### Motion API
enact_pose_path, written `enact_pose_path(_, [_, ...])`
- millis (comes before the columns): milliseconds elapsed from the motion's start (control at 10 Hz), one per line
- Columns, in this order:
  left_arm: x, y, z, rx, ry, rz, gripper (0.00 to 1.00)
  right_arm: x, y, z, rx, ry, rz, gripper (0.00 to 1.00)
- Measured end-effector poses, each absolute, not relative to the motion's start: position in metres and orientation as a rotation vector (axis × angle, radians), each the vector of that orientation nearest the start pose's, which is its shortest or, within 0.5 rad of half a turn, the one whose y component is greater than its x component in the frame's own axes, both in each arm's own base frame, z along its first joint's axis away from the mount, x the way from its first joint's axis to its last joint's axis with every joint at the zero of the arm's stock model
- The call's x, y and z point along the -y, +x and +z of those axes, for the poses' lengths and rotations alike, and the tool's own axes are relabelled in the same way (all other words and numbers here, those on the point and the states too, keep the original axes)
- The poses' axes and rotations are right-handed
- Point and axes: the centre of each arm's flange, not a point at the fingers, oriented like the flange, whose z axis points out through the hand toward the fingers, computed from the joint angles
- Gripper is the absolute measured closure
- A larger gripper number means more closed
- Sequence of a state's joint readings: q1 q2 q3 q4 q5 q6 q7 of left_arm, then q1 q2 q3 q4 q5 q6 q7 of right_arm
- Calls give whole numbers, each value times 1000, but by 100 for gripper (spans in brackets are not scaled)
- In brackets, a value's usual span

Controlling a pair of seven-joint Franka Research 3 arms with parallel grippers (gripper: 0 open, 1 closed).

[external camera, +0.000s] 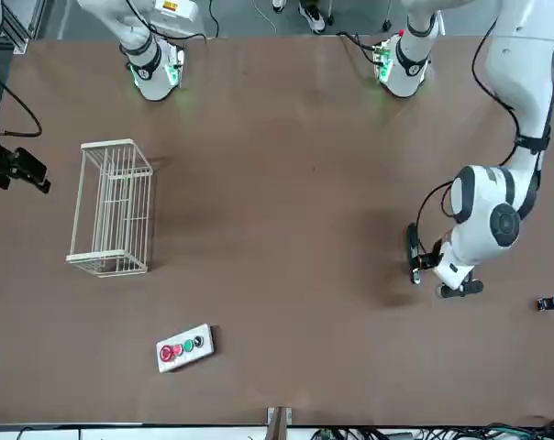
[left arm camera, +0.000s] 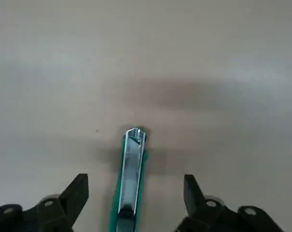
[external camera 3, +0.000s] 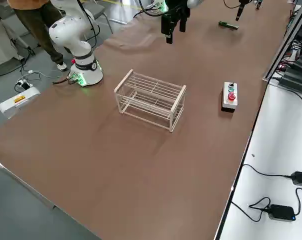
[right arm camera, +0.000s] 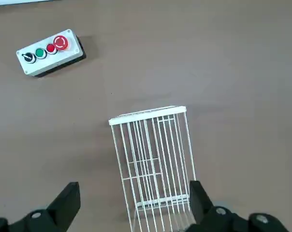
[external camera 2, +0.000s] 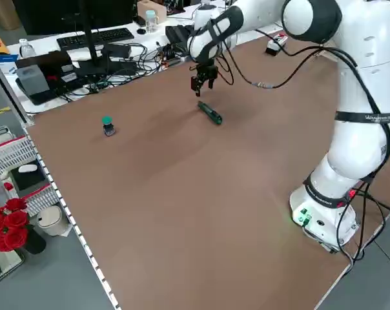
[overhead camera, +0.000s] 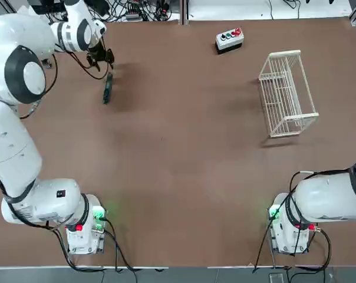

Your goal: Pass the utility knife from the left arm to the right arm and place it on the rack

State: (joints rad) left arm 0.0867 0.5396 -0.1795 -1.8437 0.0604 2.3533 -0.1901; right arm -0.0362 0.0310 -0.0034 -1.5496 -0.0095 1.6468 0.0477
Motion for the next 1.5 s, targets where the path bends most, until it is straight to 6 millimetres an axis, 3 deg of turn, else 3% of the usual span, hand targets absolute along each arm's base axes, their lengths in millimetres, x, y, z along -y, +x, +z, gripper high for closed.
enact_pose_path(300, [55,637,194,49,-3154,59,19,23,571,624,-136,-3146,-104,0])
enact_pose_path(500, [52,636,191,39,-3143,64,22,23,572,624,-136,-3146,-105,0])
enact_pose_path(800, [53,630,187,47,-3141,85,33,23,571,624,-137,-3146,-104,0])
enact_pose_path(1400, [52,624,182,52,-3144,73,36,22,568,620,-134,-3148,-43,0])
enact_pose_path(1500, [52,624,181,54,-3144,73,44,21,568,620,-133,-3148,-43,0])
